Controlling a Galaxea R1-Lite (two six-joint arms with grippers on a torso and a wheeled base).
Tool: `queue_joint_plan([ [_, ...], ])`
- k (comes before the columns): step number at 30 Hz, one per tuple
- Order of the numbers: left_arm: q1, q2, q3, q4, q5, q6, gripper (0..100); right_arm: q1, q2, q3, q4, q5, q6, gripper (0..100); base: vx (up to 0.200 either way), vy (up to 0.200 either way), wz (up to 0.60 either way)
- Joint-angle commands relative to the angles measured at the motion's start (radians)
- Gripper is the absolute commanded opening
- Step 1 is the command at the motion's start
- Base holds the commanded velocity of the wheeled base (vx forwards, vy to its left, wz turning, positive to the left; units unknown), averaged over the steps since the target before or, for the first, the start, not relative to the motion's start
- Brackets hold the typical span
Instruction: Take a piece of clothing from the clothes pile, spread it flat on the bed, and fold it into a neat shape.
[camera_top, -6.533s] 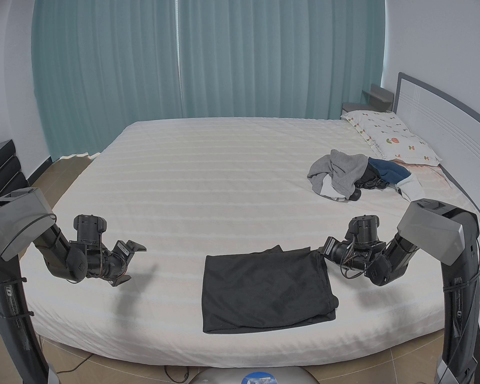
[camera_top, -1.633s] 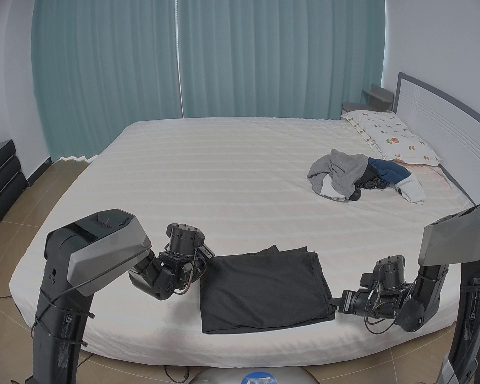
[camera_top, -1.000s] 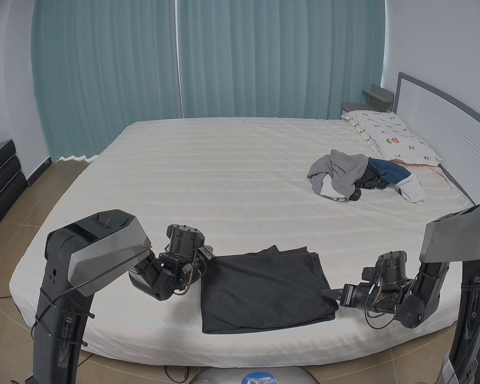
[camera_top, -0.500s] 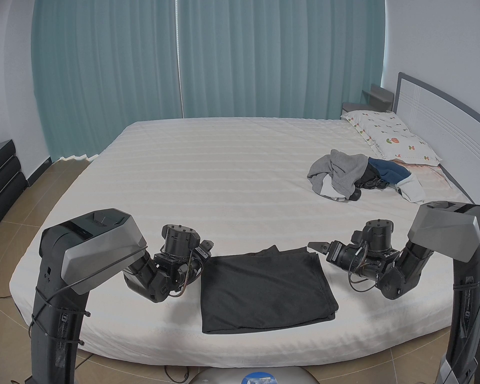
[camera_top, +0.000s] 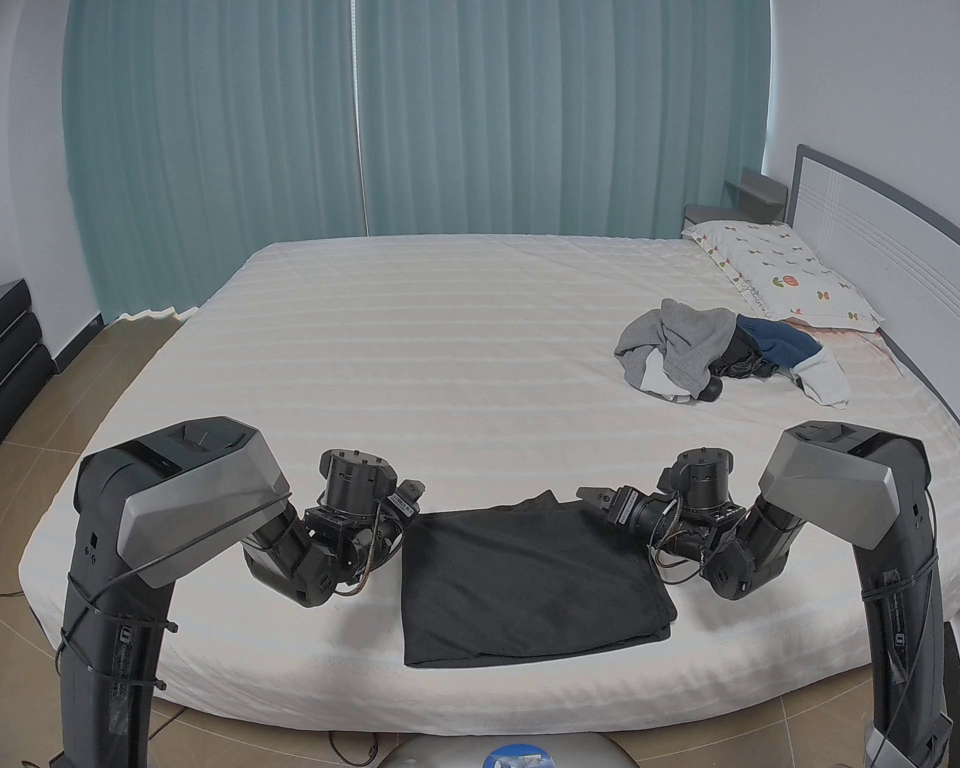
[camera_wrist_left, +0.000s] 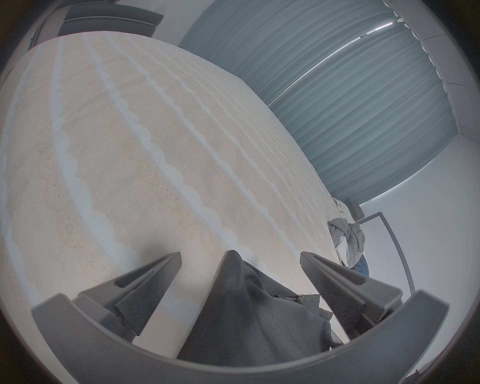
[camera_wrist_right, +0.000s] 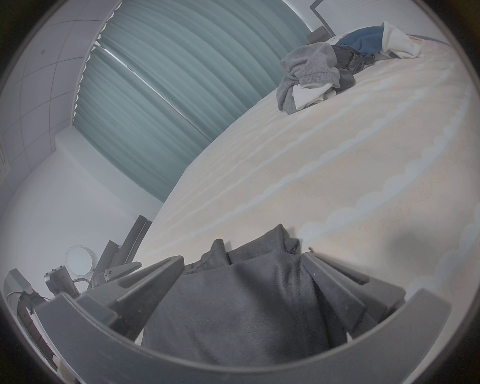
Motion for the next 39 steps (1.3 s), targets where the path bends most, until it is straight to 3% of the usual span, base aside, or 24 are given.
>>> queue_joint_plan([
  [1, 0.000, -0.001, 0.000, 0.000, 0.001, 0.000, 100, -0.005, 0.031, -0.013, -0.002, 0.000, 0.000, 100, 0.000, 0.000, 0.00],
  [8, -0.002, 0.002, 0.000, 0.000, 0.001, 0.003, 100, -0.013, 0.029, -0.041, -0.002, -0.001, 0.001, 100, 0.000, 0.000, 0.00],
  [9, -0.002, 0.002, 0.000, 0.000, 0.001, 0.003, 100, -0.013, 0.029, -0.044, 0.000, -0.001, 0.000, 0, 0.000, 0.000, 0.00],
  [35, -0.003, 0.003, -0.002, -0.002, 0.006, 0.008, 100, -0.059, 0.043, -0.074, 0.011, 0.002, 0.017, 0, 0.000, 0.000, 0.00],
  [36, -0.003, 0.003, -0.002, -0.002, 0.006, 0.010, 100, -0.057, 0.043, -0.076, 0.009, 0.002, 0.017, 100, 0.000, 0.000, 0.00],
  [39, -0.005, 0.003, 0.000, -0.003, 0.007, 0.010, 100, -0.059, 0.048, -0.101, 0.015, 0.002, 0.017, 100, 0.000, 0.000, 0.00],
])
